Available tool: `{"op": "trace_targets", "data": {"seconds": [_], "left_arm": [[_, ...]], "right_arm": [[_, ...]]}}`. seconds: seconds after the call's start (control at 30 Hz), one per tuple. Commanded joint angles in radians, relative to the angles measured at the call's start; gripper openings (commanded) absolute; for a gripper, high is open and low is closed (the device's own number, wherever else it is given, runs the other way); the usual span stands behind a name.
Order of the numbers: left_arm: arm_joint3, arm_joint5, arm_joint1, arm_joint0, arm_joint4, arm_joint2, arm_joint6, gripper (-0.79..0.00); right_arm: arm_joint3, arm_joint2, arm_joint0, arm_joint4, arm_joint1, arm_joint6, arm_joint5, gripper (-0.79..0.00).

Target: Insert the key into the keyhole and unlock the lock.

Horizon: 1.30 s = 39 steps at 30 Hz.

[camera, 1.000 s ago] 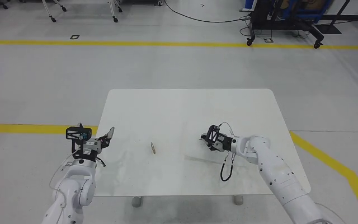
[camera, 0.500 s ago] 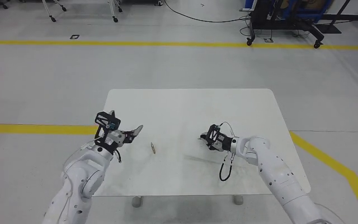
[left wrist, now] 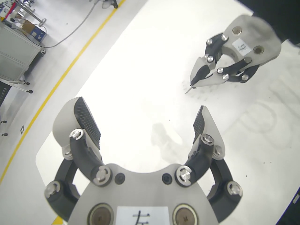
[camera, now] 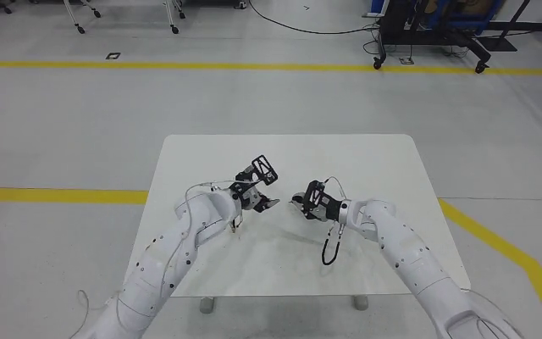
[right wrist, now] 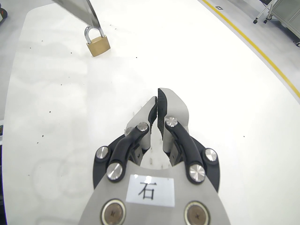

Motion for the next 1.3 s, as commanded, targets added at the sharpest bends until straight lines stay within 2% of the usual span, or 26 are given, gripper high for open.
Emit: {"op": "trace_targets", "data": {"seconds": [0.0, 0.13, 0.33, 0.5, 0.73, 0.83, 0.9, 0.97, 1.07, 1.27], "left_arm": [[0.099, 0.038, -0.021, -0.055, -0.003, 0.053, 0.007, 0.0], [0.247, 0.086, -0.06, -0.129, 0.0, 0.136, 0.021, 0.0], [0.394, 0.113, -0.109, -0.195, 0.006, 0.224, 0.036, 0.0], [0.477, 0.141, -0.143, -0.23, 0.002, 0.263, 0.053, 0.0], [0.543, 0.155, -0.174, -0.26, -0.008, 0.283, 0.08, 0.0], [0.54, 0.176, -0.174, -0.272, -0.017, 0.255, 0.117, 0.0], [0.519, 0.185, -0.163, -0.272, -0.012, 0.219, 0.136, 0.0], [0.466, 0.183, -0.141, -0.255, -0.017, 0.158, 0.165, 0.0], [0.329, 0.138, -0.092, -0.172, -0.031, 0.03, 0.177, 0.0], [0.329, 0.138, -0.092, -0.172, -0.031, 0.03, 0.177, 0.0]], "right_arm": [[0.032, -0.016, 0.015, -0.005, -0.005, -0.02, -0.005, -0.785], [0.084, -0.046, 0.043, -0.016, -0.015, -0.048, -0.017, -0.785], [0.141, -0.073, 0.072, -0.031, -0.025, -0.086, -0.022, -0.785], [0.167, -0.082, 0.082, -0.041, -0.028, -0.117, -0.023, -0.785], [0.163, -0.064, 0.071, -0.044, -0.019, -0.141, -0.013, -0.785], [0.123, -0.028, 0.041, -0.043, -0.002, -0.171, -0.019, -0.785], [0.08, 0.007, 0.01, -0.042, 0.014, -0.187, -0.033, -0.785], [0.072, 0.014, 0.004, -0.042, 0.017, -0.19, -0.036, -0.785], [0.072, 0.014, 0.004, -0.042, 0.017, -0.19, -0.036, -0.785], [0.072, 0.014, 0.004, -0.042, 0.017, -0.19, -0.036, -0.785]]}}
